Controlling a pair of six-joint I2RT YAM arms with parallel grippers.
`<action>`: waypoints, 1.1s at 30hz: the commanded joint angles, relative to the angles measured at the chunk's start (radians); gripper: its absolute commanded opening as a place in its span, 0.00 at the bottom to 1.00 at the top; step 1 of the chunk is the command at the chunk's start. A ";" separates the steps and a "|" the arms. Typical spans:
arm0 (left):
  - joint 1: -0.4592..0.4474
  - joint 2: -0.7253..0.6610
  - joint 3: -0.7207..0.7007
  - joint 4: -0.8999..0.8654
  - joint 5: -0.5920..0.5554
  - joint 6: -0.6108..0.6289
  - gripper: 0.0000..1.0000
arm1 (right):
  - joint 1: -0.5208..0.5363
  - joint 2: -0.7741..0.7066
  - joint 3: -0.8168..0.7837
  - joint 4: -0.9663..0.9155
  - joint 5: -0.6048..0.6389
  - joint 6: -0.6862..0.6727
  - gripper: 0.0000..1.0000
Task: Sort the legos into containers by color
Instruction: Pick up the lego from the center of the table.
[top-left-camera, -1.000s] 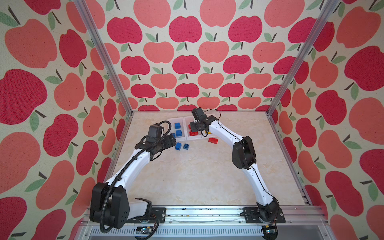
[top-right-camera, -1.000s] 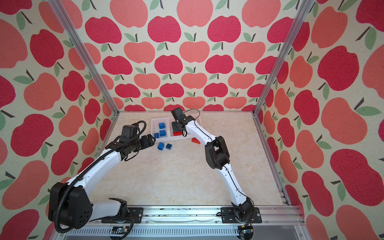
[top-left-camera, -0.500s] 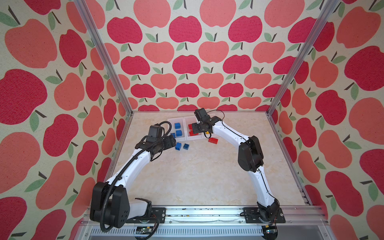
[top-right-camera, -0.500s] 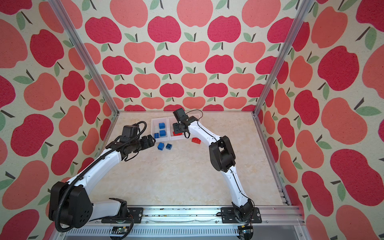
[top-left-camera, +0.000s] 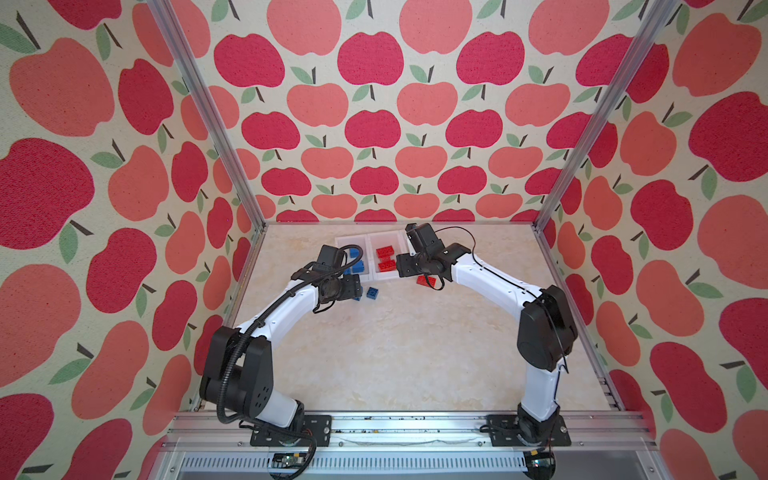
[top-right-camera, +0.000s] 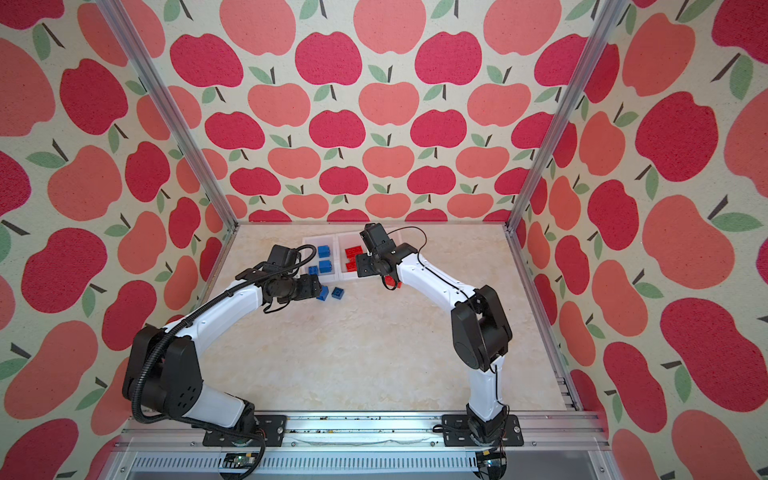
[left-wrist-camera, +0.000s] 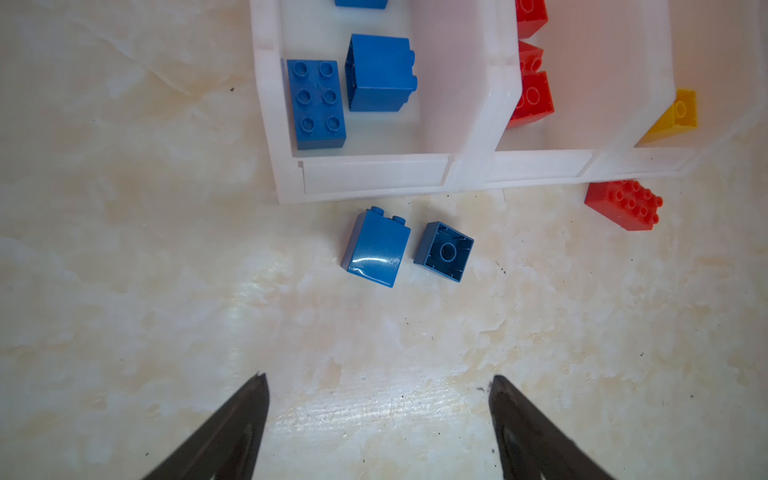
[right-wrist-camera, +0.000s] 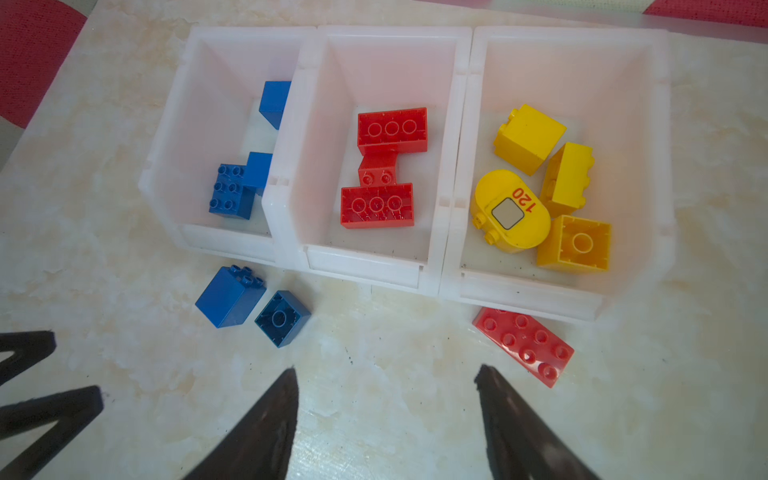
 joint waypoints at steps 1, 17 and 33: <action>-0.018 0.056 0.057 -0.068 -0.042 0.048 0.83 | 0.003 -0.083 -0.085 0.029 -0.007 0.044 0.71; -0.050 0.287 0.211 -0.113 -0.083 0.133 0.70 | -0.055 -0.349 -0.410 0.070 -0.015 0.135 0.72; -0.041 0.381 0.261 -0.090 -0.122 0.160 0.60 | -0.084 -0.394 -0.453 0.071 -0.012 0.148 0.71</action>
